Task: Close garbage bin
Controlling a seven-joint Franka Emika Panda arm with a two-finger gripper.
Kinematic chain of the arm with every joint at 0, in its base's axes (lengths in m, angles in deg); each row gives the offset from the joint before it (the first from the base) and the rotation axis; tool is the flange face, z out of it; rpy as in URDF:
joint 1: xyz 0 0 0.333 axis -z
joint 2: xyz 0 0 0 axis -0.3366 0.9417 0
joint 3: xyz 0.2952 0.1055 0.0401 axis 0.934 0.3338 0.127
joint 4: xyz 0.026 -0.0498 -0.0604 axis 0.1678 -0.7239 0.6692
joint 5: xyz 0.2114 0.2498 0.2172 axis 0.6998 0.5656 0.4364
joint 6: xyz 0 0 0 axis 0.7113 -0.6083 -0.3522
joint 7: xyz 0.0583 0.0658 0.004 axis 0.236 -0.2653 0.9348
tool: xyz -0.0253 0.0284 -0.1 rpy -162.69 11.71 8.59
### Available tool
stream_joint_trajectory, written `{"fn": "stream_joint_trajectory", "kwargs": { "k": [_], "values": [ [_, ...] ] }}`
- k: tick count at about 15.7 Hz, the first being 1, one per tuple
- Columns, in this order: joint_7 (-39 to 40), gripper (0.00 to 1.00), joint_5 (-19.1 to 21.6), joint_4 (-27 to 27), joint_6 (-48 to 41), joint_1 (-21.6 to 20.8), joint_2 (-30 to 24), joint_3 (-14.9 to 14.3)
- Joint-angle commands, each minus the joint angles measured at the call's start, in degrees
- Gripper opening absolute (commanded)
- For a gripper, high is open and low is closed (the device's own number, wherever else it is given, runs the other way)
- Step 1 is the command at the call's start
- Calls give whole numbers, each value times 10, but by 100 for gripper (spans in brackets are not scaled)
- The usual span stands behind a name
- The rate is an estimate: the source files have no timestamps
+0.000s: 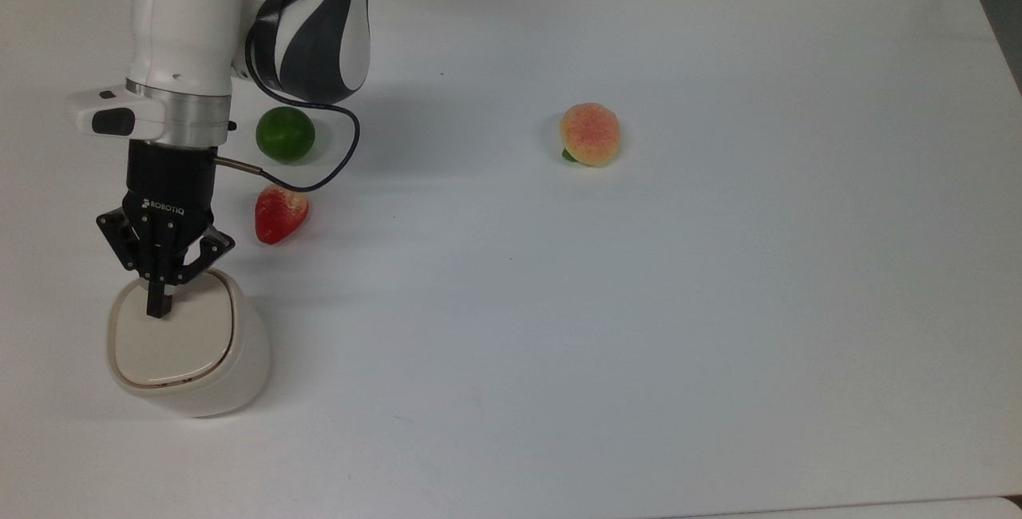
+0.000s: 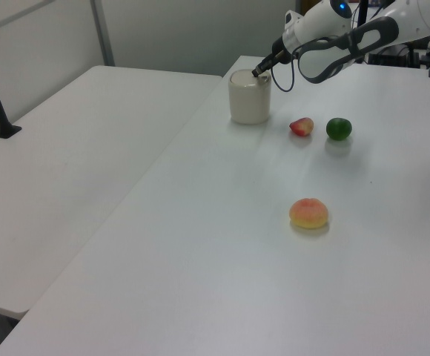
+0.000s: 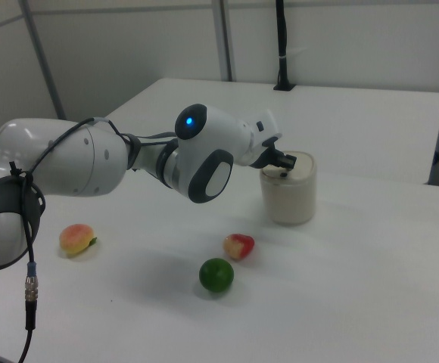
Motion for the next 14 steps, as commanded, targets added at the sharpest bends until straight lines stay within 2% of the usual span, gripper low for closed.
{"fn": "stream_joint_trajectory", "kwargs": {
  "k": [1,9,12,14],
  "values": [
    [16,0,0,-33,-24,0,-16,-2],
    [15,0,0,-42,-21,0,-17,-2],
    [13,0,4,-48,-30,0,-49,-2],
    [13,0,7,-52,-79,4,-83,-2]
  ]
}}
